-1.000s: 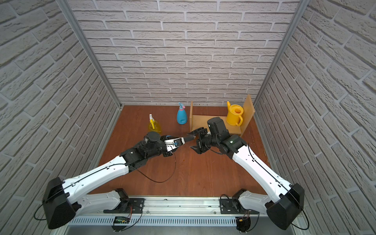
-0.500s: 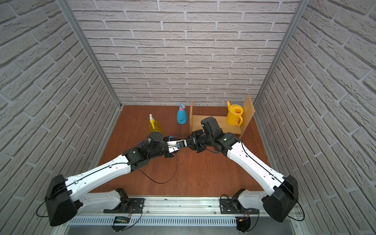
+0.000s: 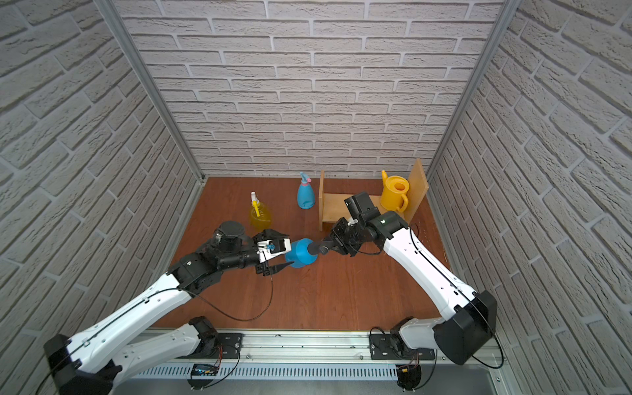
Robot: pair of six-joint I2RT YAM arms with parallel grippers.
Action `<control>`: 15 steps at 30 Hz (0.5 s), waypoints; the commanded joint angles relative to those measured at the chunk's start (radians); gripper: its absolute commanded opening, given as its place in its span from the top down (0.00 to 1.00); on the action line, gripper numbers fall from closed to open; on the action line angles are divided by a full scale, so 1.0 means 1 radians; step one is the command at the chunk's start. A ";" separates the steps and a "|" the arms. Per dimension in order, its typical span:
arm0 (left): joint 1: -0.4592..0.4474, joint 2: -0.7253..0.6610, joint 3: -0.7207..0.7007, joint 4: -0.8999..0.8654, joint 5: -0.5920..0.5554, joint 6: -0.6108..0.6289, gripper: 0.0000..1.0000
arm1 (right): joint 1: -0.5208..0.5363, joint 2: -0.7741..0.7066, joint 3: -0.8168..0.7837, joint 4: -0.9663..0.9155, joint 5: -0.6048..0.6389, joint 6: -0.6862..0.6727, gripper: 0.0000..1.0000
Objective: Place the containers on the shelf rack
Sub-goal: 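Pick up a container from the center of the board.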
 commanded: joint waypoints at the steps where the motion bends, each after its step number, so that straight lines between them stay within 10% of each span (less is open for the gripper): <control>1: 0.056 -0.041 -0.003 -0.073 0.185 -0.101 0.21 | 0.009 0.039 0.143 -0.250 -0.055 -0.646 0.97; 7: 0.076 -0.064 -0.110 0.135 0.211 -0.268 0.22 | 0.032 -0.039 0.252 -0.426 0.024 -1.223 0.97; 15: 0.072 0.022 -0.211 0.576 0.254 -0.560 0.22 | 0.053 -0.113 0.266 -0.518 0.081 -1.563 0.97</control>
